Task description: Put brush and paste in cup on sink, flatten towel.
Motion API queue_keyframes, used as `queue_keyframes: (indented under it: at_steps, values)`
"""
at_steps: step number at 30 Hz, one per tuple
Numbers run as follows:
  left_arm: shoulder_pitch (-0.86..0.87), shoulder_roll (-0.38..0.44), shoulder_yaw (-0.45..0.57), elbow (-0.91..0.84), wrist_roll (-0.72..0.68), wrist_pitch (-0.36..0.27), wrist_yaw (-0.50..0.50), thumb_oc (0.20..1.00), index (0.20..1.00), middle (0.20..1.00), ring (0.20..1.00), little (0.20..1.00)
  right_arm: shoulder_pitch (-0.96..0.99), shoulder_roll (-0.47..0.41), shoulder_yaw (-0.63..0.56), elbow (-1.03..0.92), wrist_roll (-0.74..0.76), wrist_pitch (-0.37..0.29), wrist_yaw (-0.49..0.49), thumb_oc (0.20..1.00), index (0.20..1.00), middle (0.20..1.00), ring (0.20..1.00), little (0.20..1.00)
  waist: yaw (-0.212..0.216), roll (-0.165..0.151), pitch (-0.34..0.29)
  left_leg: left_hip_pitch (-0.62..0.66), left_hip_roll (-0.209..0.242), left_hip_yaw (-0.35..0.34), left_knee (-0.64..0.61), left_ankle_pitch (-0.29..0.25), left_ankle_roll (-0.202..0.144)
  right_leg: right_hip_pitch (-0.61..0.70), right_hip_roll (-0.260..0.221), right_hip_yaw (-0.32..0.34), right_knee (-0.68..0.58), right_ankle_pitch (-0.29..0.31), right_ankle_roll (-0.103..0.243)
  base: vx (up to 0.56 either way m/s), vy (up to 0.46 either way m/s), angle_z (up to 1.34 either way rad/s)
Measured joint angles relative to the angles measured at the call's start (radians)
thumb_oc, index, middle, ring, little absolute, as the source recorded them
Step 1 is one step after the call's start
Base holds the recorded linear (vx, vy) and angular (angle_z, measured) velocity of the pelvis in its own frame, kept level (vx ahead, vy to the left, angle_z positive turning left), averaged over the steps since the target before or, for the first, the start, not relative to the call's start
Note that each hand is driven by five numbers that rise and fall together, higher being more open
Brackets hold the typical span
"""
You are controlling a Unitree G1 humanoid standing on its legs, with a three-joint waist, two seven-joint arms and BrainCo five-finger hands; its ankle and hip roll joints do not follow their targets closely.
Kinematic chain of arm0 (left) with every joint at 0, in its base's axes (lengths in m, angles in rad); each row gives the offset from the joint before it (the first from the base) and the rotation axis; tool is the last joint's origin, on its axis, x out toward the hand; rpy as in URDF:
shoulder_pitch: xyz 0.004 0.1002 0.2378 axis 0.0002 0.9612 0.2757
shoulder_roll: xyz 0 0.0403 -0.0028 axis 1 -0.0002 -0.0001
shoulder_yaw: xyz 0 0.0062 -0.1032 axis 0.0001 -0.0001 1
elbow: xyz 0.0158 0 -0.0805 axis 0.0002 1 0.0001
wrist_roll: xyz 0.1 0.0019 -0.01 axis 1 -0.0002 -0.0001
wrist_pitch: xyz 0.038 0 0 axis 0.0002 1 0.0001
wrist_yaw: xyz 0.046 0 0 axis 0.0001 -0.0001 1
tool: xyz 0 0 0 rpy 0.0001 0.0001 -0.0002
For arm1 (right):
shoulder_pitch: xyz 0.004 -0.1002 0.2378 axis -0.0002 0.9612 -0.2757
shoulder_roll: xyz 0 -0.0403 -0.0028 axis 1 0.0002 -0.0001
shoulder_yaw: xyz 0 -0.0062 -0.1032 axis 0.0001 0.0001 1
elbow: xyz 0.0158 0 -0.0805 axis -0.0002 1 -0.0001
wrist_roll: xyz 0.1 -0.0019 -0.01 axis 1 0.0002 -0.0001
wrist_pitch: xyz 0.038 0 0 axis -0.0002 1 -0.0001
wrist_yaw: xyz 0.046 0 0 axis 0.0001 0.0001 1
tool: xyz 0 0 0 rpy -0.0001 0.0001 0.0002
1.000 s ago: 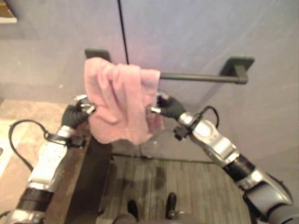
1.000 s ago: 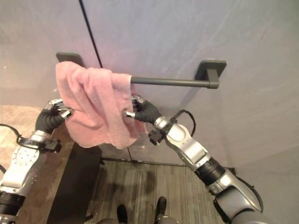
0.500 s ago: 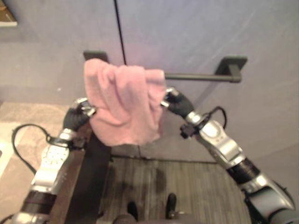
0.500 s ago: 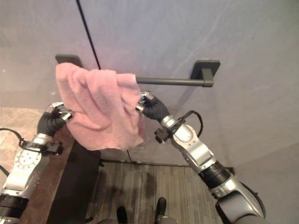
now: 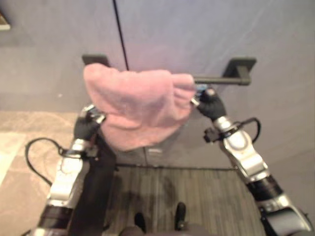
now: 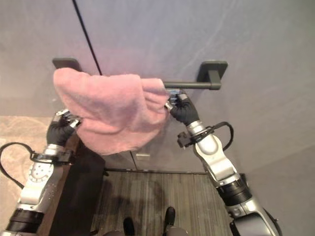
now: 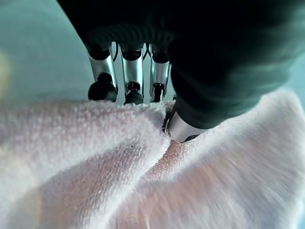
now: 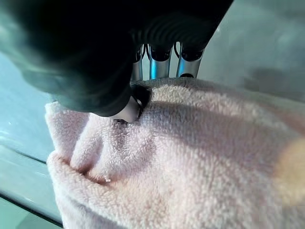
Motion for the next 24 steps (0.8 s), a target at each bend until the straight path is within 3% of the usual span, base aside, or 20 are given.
queue_keyframes:
  at_steps: [3,8,11,24]
  values:
    - [0.004,0.041,-0.029,0.013,0.056,0.014,-0.012,0.200,0.200,0.200,0.200,0.200,0.014,-0.013,0.008,0.002,-0.005,0.010,0.005,0.200,0.200,0.200,0.200,0.200,-0.009,0.004,0.002,0.001,0.000,0.001,0.000,0.000,0.000,0.001,0.000,0.001,0.000,0.000,0.000,0.01,-0.026,0.00]
    - [0.008,0.032,-0.030,0.010,0.054,0.013,-0.021,0.200,0.200,0.200,0.200,0.200,0.020,-0.041,0.007,-0.005,-0.053,0.007,0.004,0.200,0.200,0.200,0.200,0.200,-0.015,0.014,-0.001,0.003,0.001,0.001,0.000,0.000,0.000,0.002,0.000,0.000,0.000,0.000,0.000,0.00,-0.012,0.00]
    - [0.025,-0.020,-0.021,0.015,0.035,0.014,-0.014,0.200,0.200,0.200,0.200,0.200,0.029,-0.029,-0.009,0.002,-0.056,0.006,-0.017,0.200,0.200,0.200,0.200,0.200,-0.016,0.024,-0.002,0.003,0.000,0.000,0.000,0.000,0.000,0.003,0.000,0.000,0.000,0.000,0.000,0.00,0.000,0.00]
    - [0.089,-0.006,-0.020,0.002,0.071,0.013,-0.015,0.200,0.200,0.200,0.200,0.200,0.054,-0.037,-0.031,-0.044,-0.105,-0.027,-0.043,0.200,0.200,0.200,0.200,0.200,-0.016,0.048,-0.017,0.003,0.001,-0.012,0.000,0.001,0.001,0.008,-0.001,-0.008,0.001,0.000,-0.001,0.00,-0.004,0.02]
